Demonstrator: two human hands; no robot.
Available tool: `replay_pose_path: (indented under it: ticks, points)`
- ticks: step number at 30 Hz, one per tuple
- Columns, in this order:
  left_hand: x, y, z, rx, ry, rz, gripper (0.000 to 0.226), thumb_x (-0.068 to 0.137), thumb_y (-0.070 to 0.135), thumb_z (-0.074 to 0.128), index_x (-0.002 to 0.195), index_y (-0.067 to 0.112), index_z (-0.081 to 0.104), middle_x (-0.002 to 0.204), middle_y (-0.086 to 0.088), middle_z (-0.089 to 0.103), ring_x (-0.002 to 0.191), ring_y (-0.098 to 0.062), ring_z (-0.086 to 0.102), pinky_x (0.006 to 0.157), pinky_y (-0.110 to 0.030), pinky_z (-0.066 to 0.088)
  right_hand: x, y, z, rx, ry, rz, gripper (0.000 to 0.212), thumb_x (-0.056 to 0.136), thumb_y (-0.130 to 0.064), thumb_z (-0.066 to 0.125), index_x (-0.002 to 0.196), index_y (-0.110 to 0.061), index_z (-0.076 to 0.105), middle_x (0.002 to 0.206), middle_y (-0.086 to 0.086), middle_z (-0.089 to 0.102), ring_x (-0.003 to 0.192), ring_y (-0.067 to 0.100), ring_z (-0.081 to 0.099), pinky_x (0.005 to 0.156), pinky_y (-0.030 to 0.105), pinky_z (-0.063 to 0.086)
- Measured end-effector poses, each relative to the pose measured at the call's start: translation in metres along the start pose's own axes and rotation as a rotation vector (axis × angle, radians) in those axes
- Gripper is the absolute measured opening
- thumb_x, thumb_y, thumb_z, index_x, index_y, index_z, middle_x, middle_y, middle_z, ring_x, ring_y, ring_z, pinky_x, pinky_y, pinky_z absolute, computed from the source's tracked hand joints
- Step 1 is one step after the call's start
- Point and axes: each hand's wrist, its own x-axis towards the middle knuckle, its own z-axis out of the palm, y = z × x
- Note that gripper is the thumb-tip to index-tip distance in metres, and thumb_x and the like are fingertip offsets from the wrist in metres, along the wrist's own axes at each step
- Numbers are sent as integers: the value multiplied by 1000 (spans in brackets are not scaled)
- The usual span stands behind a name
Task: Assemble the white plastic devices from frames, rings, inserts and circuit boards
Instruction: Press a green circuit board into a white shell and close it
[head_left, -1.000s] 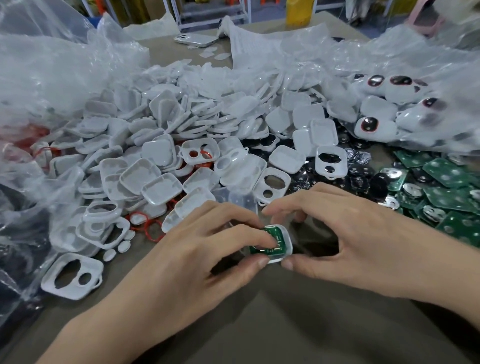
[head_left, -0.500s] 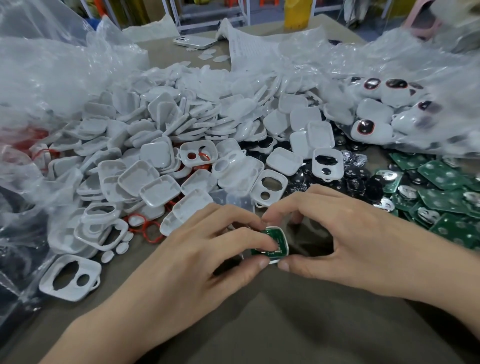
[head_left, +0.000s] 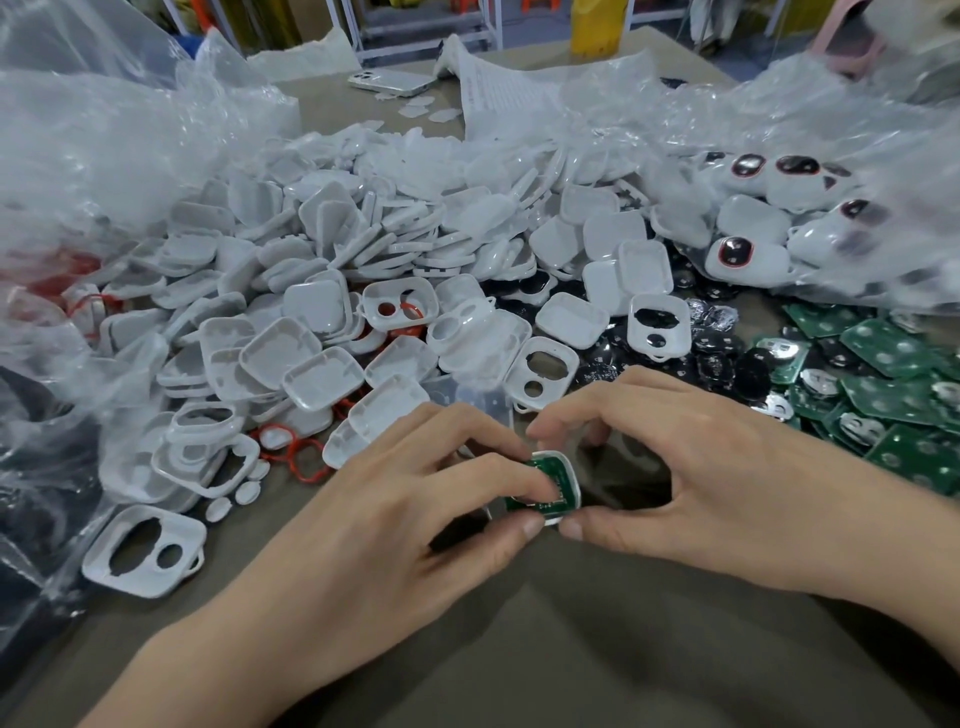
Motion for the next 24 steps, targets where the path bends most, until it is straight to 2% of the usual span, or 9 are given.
replay_pose_path:
  ticks: [7,11,15,18,24]
  points:
    - [0,0,2,31,-11,4,21,100,42,53,115,37,67,122,21,55,113,-10,58,90,-25,46,0,-1,-1,-13,9,8,43,79,-64,63,118,-51,49,111,-32,51,110,-10,49,86,3,37]
    - [1,1,2,76,-12,28,21,101,41,51,116,35,66,122,20,55,111,-8,57,91,-23,44,-1,-1,0,-5,18,33,39,75,-70,60,107,-51,49,106,-26,52,105,-6,51,83,14,42]
    - [1,0,1,129,-28,52,22,103,40,51,117,34,66,123,16,54,110,-6,55,91,-25,45,1,-1,-1,-5,6,16,29,77,-69,60,98,-51,49,106,-21,62,109,2,54,79,21,48]
    - [0,1,1,133,-40,42,22,103,41,49,116,35,65,123,16,53,109,-6,56,90,-24,44,2,0,-1,-22,-10,-31,22,82,-65,59,95,-48,52,111,-25,61,113,7,54,86,27,50]
    - [-2,2,-1,105,-64,9,23,105,42,44,118,38,63,124,17,50,109,-7,56,89,-23,43,2,2,-1,-8,-21,-59,19,85,-63,59,92,-45,59,113,-28,59,114,10,55,88,30,50]
